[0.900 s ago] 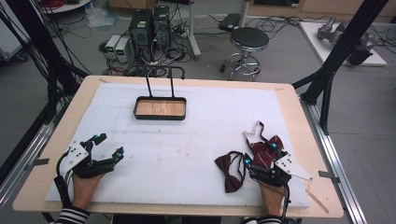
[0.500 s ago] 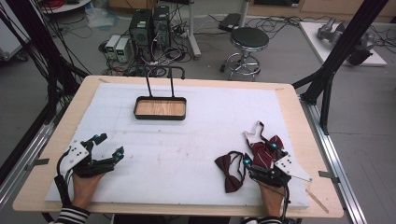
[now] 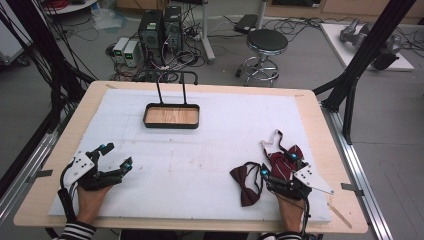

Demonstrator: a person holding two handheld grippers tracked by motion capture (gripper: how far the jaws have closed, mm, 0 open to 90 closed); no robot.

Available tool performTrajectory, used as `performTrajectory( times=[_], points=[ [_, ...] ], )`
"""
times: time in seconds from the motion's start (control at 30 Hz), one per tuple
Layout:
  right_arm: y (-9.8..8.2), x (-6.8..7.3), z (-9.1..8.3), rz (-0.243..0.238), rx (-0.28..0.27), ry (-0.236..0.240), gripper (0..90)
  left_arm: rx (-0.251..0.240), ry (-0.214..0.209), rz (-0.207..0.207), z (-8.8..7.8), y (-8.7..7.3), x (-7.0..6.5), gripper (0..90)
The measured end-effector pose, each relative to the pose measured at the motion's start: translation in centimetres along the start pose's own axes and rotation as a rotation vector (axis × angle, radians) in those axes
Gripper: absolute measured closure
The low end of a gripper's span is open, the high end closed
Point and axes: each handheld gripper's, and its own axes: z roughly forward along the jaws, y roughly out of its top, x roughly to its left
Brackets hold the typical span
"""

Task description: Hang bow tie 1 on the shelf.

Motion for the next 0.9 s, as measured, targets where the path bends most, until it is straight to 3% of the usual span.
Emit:
performTrajectory(
  times=[0.2, 0.33, 0.47, 0.7, 0.9],
  points=[
    [0.2, 0.1, 0.3, -0.018, 0.039, -0.005, 9.1, -0.002, 0.001, 0.002, 0.0, 0.0, 0.0, 15.5],
    [0.5, 0.0, 0.5, 0.003, 0.091, 0.010, 9.1, -0.001, 0.000, 0.000, 0.0, 0.0, 0.0, 15.5],
    [1.3, -0.2, 0.4, -0.017, 0.100, 0.016, 9.2, -0.002, 0.000, 0.001, 0.0, 0.0, 0.0, 15.5],
    [3.5, -1.1, -0.1, -0.031, 0.113, 0.032, 9.1, -0.002, 0.002, 0.003, 0.0, 0.0, 0.0, 15.5],
    [5.5, -1.8, -0.1, -0.068, 0.172, 0.018, 9.1, -0.003, 0.001, 0.006, 0.0, 0.0, 0.0, 15.5]
  ],
)
